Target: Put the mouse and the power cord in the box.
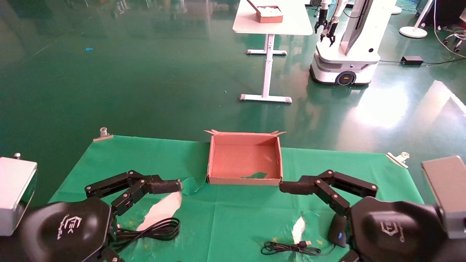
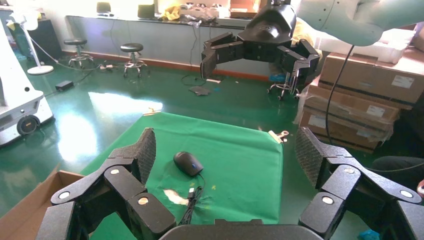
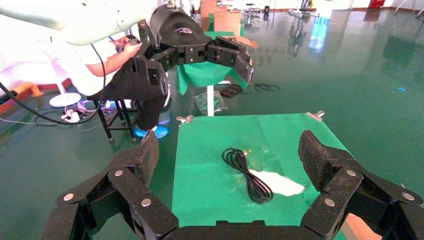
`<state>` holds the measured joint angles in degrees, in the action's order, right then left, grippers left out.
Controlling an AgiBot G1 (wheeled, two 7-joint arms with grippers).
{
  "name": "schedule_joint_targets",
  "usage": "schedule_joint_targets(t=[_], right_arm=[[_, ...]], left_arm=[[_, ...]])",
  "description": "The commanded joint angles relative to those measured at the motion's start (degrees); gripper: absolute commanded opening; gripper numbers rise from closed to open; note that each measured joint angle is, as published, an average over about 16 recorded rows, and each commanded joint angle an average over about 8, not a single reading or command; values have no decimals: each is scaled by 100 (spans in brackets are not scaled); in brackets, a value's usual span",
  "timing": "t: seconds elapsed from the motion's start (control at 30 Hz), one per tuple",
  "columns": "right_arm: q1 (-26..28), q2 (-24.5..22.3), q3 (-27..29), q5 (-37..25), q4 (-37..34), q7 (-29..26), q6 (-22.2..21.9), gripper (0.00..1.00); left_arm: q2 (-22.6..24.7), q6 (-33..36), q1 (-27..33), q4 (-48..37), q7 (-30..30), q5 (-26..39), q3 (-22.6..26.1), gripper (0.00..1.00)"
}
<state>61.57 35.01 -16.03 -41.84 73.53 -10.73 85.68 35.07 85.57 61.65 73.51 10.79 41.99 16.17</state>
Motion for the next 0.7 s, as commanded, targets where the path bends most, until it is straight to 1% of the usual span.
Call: schedule_joint_targets(t=[0.03,0.7], right_arm=[[0,0,0,0,0,0,0,100],[0,0,0,0,0,0,0,100]], left_arm=[[0,0,0,0,0,0,0,100],[0,0,0,0,0,0,0,100]])
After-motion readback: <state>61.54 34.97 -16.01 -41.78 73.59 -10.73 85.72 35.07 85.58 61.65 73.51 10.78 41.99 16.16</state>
